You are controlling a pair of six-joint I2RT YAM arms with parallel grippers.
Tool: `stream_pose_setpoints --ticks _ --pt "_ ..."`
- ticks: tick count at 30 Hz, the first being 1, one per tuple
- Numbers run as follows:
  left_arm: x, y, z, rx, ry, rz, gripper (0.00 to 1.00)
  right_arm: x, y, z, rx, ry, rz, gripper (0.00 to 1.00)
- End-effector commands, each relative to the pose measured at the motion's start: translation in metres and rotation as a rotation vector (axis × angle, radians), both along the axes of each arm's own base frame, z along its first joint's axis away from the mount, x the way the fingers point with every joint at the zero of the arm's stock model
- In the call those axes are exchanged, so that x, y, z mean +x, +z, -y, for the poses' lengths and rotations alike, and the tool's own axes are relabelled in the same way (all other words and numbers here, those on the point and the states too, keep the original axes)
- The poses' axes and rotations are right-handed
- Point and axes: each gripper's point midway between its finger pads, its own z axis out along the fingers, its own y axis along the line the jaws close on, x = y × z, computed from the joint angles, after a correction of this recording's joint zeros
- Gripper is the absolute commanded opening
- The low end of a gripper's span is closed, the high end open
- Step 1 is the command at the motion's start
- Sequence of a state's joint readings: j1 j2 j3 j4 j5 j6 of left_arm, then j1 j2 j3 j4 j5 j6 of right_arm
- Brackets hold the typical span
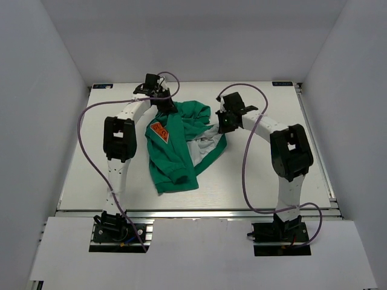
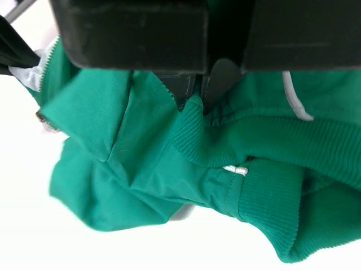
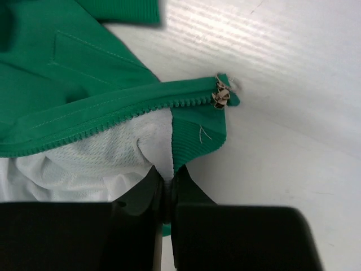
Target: Zip up the jacket
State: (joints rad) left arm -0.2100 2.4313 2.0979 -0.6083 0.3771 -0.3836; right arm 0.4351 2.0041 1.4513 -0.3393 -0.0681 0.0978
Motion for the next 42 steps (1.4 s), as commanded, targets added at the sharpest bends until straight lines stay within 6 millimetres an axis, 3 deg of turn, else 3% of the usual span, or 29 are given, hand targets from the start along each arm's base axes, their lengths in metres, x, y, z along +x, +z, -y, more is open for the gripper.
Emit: stream_pose_setpoints --ticks 1,2,4,5,6,8,11,13,14,15,16,17,18,19,20,21,24,26,28,29,33,35,36,37,38,39,40,41,42 --pt "0.032 0.088 0.014 -0.125 -0.020 0.233 0.00 0.023 0.065 0.015 -0.040 -0.087 0.149 0.00" --pt "0.035 0.106 0.017 -0.147 -0.013 0.274 0.00 0.021 0.092 0.022 -0.043 -0.110 0.201 0.00" --pt "0.045 0.146 0.024 -0.228 0.003 0.370 0.00 0.015 0.116 0.046 -0.115 -0.173 0.254 0.00" --pt "0.049 0.152 0.026 -0.258 0.018 0.386 0.00 0.008 0.148 0.055 -0.108 -0.194 0.314 0.00" --pt "0.054 0.178 0.030 -0.303 0.015 0.462 0.00 0.002 0.160 0.064 -0.141 -0.225 0.341 0.00" --pt "0.054 0.199 0.039 -0.396 0.011 0.485 0.00 -0.024 0.182 0.074 -0.158 -0.216 0.367 0.00" --pt "0.063 0.226 0.042 -0.472 0.035 0.548 0.00 -0.063 0.181 0.070 -0.222 -0.175 0.377 0.00" --pt "0.075 0.212 0.040 -0.456 0.063 0.530 0.00 -0.091 0.168 0.044 -0.239 -0.078 0.369 0.04" --pt "0.081 0.217 0.039 -0.446 0.079 0.549 0.00 -0.104 0.160 0.031 -0.223 -0.017 0.348 0.09" --pt "0.086 0.195 0.037 -0.428 0.091 0.506 0.00 -0.125 0.139 0.013 -0.229 0.061 0.313 0.16" --pt "0.087 0.188 0.035 -0.423 0.091 0.493 0.00 -0.135 0.128 0.002 -0.223 0.105 0.291 0.27" --pt "0.087 0.177 0.034 -0.423 0.089 0.468 0.08 -0.151 0.113 -0.017 -0.204 0.171 0.255 0.34" --pt "0.084 0.166 0.036 -0.434 0.069 0.433 0.21 -0.159 0.101 -0.025 -0.202 0.193 0.234 0.47" --pt "0.083 0.155 0.034 -0.447 0.066 0.403 0.62 -0.166 0.094 -0.033 -0.201 0.220 0.217 0.53" --pt "0.081 0.149 0.034 -0.455 0.053 0.386 0.93 -0.172 0.083 -0.040 -0.212 0.245 0.190 0.59" --pt "0.076 0.139 0.034 -0.460 0.038 0.353 0.98 -0.178 0.082 -0.046 -0.213 0.260 0.186 0.66" --pt "0.073 0.135 0.026 -0.445 0.036 0.326 0.98 -0.171 0.089 -0.039 -0.245 0.195 0.214 0.82" --pt "0.071 0.148 0.019 -0.434 0.027 0.350 0.98 -0.164 0.111 -0.028 -0.238 0.138 0.280 0.89" --pt "0.068 0.158 0.013 -0.405 0.021 0.368 0.98 -0.163 0.132 -0.024 -0.166 0.113 0.316 0.89" --pt "0.065 0.174 0.011 -0.395 0.017 0.393 0.98 -0.162 0.139 -0.022 -0.120 0.106 0.313 0.89" --pt "0.042 0.191 -0.002 -0.300 0.023 0.373 0.98 -0.152 0.161 -0.009 0.022 0.034 0.331 0.89" --pt "0.022 0.164 -0.013 -0.217 0.053 0.282 0.98 -0.145 0.164 0.003 0.056 -0.015 0.326 0.89" --pt "0.010 0.173 -0.017 -0.200 0.055 0.281 0.98 -0.142 0.163 0.009 0.061 -0.038 0.321 0.90" --pt "-0.002 0.162 -0.018 -0.177 0.052 0.247 0.98 -0.139 0.162 0.012 0.067 -0.057 0.314 0.89" --pt "-0.022 0.127 -0.021 -0.141 0.066 0.153 0.98 -0.134 0.157 0.018 0.085 -0.082 0.291 0.89" --pt "-0.039 0.133 -0.012 -0.128 0.041 0.160 0.98 -0.132 0.153 0.020 0.095 -0.093 0.273 0.89" --pt "-0.053 0.120 -0.007 -0.106 0.027 0.131 0.98 -0.130 0.145 0.020 0.098 -0.100 0.248 0.90" --pt "-0.072 0.091 -0.009 -0.046 0.039 0.067 0.98 -0.127 0.140 0.018 0.114 -0.099 0.228 0.89" --pt "-0.089 0.090 0.007 -0.015 -0.001 0.068 0.98 -0.128 0.131 0.018 0.106 -0.097 0.206 0.89"
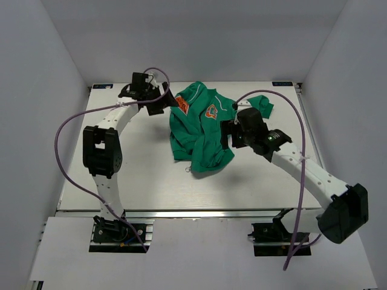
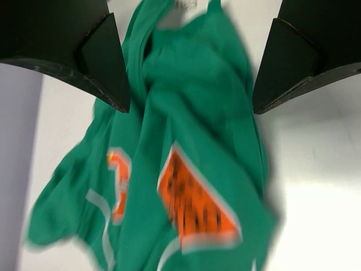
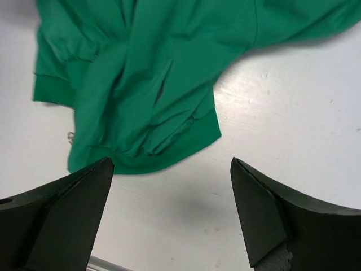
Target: Zip up the jacket
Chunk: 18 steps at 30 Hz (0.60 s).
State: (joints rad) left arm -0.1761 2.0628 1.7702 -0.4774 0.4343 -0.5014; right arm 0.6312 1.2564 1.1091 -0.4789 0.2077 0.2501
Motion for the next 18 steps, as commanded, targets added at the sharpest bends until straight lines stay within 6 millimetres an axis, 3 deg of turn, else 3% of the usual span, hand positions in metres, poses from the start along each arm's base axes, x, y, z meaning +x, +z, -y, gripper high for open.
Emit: stream_pose_setpoints --ticks 1,2,3,5,9,11,12,13,14,16,17,18 --pt "-0.059 -0.019 0.027 0.148 -0.082 -0.052 0.98 0.001 -0.032 -0.012 0.039 0.013 -0.101 0.89" --pt "-0.072 -0.036 0.031 0.166 -0.095 -0.089 0.98 0.003 -0.039 -0.013 0.038 0.003 -0.116 0.89" --pt "-0.082 -0.041 0.042 0.166 -0.131 -0.096 0.98 0.003 -0.049 -0.012 0.029 -0.001 -0.135 0.89" --pt "-0.089 -0.059 0.045 0.171 -0.139 -0.148 0.98 0.007 -0.066 -0.012 0.023 -0.017 -0.168 0.89" --pt "-0.090 -0.077 0.055 0.165 -0.174 -0.204 0.98 0.017 -0.096 -0.009 0.015 -0.049 -0.201 0.89" --pt "-0.094 -0.087 0.063 0.180 -0.193 -0.220 0.97 0.025 -0.120 -0.008 -0.008 -0.047 -0.229 0.89" --pt "-0.094 -0.090 0.066 0.184 -0.202 -0.222 0.93 0.027 -0.120 -0.008 0.000 -0.049 -0.221 0.89" --pt "-0.096 -0.093 0.068 0.185 -0.208 -0.228 0.85 0.030 -0.132 -0.004 -0.017 -0.057 -0.241 0.89" --pt "-0.097 -0.099 0.070 0.183 -0.215 -0.241 0.58 0.033 -0.137 -0.005 -0.015 -0.057 -0.241 0.89" --pt "-0.096 -0.098 0.073 0.169 -0.223 -0.239 0.29 0.034 -0.151 -0.004 -0.024 -0.047 -0.267 0.87" --pt "-0.095 -0.097 0.073 0.170 -0.223 -0.235 0.08 0.035 -0.161 -0.005 -0.032 -0.042 -0.280 0.85" --pt "-0.094 -0.094 0.073 0.172 -0.223 -0.227 0.02 0.036 -0.160 -0.005 -0.032 -0.041 -0.277 0.84"
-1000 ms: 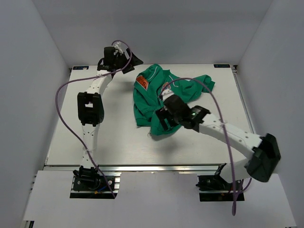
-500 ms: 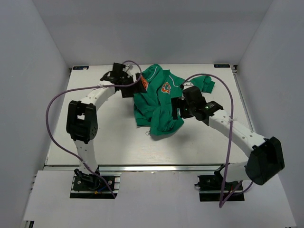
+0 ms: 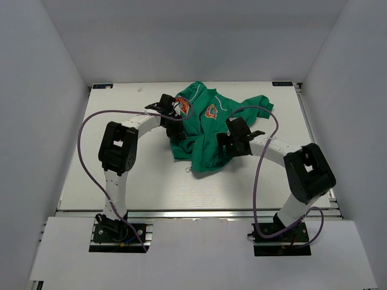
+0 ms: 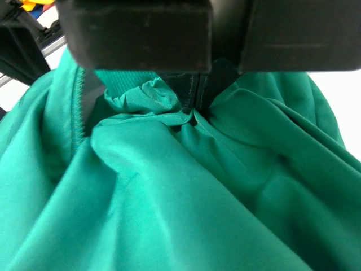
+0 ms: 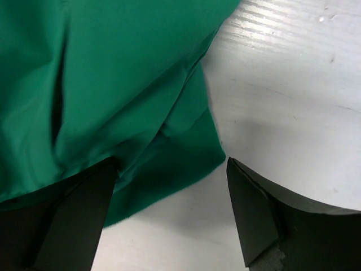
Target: Zip up the jacket
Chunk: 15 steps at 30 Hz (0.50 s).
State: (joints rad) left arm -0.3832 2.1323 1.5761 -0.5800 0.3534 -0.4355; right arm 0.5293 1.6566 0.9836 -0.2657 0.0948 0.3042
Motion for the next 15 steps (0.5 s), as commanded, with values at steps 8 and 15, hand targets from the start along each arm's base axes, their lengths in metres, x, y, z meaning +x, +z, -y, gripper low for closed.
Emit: stream_pose_setpoints --ticks 8,15 --pt "0.029 0.087 -0.013 0.003 0.029 0.218 0.00 0.004 -0.025 0.006 0.052 -0.067 -0.083 0.00" --pt "0.025 0.131 -0.101 -0.035 0.234 0.292 0.00 -0.026 0.025 0.023 0.291 -0.073 -0.089 0.00"
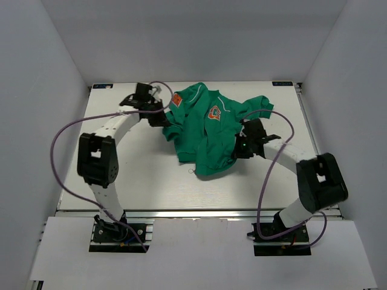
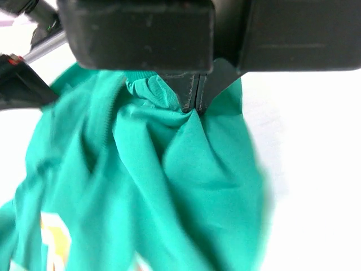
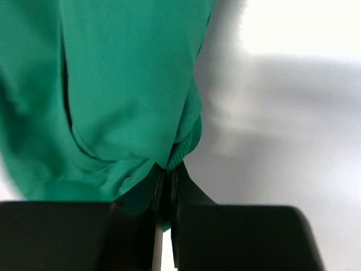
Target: Zip up the jacket
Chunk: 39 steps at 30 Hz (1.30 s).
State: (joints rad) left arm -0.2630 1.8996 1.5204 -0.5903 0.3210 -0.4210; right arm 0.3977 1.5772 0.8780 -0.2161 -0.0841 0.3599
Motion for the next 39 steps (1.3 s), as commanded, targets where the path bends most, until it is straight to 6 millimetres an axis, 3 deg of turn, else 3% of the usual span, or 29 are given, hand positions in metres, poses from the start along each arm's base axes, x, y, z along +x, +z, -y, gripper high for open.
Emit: stream_pose_setpoints --ticks 1,2,6,9,10,11,12,13,14,15,16,18,20,24,25,26,27,28,29,33,35,36,37,39 --pt "0.002 0.047 -0.053 -0.007 0.135 0.117 0.00 -0.021 0.025 0.006 0.135 0.000 -0.027 0.00" --pt "-0.001 0.039 -0.071 0.019 0.177 0.103 0.00 -0.025 0.029 0.010 0.145 0.001 -0.020 0.00" --pt "-0.014 0.018 -0.113 0.175 0.318 0.040 0.00 -0.048 0.018 0.024 0.118 0.014 -0.072 0.01" --pt "-0.020 -0.003 -0.141 0.272 0.424 -0.053 0.00 -0.049 0.021 0.033 0.098 -0.016 -0.040 0.16" --pt "-0.020 -0.013 -0.152 0.277 0.466 -0.098 0.00 -0.048 0.023 0.036 0.089 -0.026 -0.032 0.32" --pt "-0.021 -0.017 -0.157 0.275 0.482 -0.121 0.06 -0.048 0.027 0.039 0.078 -0.036 -0.025 0.41" --pt "-0.020 -0.017 -0.156 0.258 0.478 -0.144 0.22 -0.042 0.035 0.041 0.061 -0.037 0.001 0.47" --pt "-0.018 -0.017 -0.159 0.251 0.485 -0.153 0.49 -0.040 0.039 0.043 0.052 -0.037 0.010 0.55" --pt "-0.019 -0.021 -0.157 0.243 0.475 -0.174 0.98 -0.041 0.044 0.045 0.041 -0.038 0.012 0.63" --pt "-0.012 -0.012 -0.150 0.206 0.453 -0.158 0.98 -0.032 0.056 0.046 0.032 -0.041 0.045 0.79" --pt "-0.009 -0.007 -0.147 0.188 0.445 -0.147 0.98 -0.029 0.064 0.047 0.025 -0.050 0.059 0.88" --pt "-0.001 0.009 -0.141 0.151 0.436 -0.096 0.98 -0.026 0.075 0.048 0.008 -0.045 0.072 0.89" --pt "0.003 0.030 -0.128 0.086 0.411 -0.032 0.98 -0.014 0.097 0.044 0.006 -0.035 0.134 0.89" --pt "-0.004 0.036 -0.092 0.112 0.338 -0.001 0.98 0.004 0.122 0.015 0.011 0.031 0.232 0.89" --pt "-0.003 0.045 -0.069 0.120 0.276 0.022 0.98 0.009 0.113 0.008 0.002 0.046 0.207 0.89" --pt "-0.009 0.043 -0.059 0.148 0.253 0.003 0.98 0.018 0.126 -0.002 0.009 0.058 0.230 0.89" --pt "-0.014 0.036 -0.035 0.165 0.195 -0.014 0.98 0.023 0.125 -0.007 0.003 0.067 0.227 0.89" --pt "-0.013 0.039 -0.023 0.163 0.170 -0.004 0.98 0.032 0.114 -0.013 -0.014 0.075 0.205 0.89" --pt "-0.015 0.037 -0.005 0.123 0.117 -0.006 0.98 0.042 0.123 -0.023 -0.021 0.071 0.233 0.89" --pt "-0.032 0.009 0.063 -0.034 -0.076 -0.031 0.98 0.068 0.091 -0.050 -0.096 0.096 0.196 0.89" --pt "-0.035 -0.002 0.081 -0.054 -0.111 -0.048 0.98 0.075 0.079 -0.054 -0.117 0.085 0.166 0.86" --pt "-0.043 -0.006 0.096 -0.074 -0.155 -0.065 0.98 0.081 0.080 -0.058 -0.112 0.075 0.160 0.79" --pt "-0.045 -0.012 0.102 -0.080 -0.169 -0.081 0.98 0.082 0.063 -0.059 -0.131 0.078 0.122 0.74" --pt "-0.057 -0.028 0.122 -0.102 -0.227 -0.124 0.98 0.085 0.053 -0.063 -0.123 0.080 0.109 0.59"
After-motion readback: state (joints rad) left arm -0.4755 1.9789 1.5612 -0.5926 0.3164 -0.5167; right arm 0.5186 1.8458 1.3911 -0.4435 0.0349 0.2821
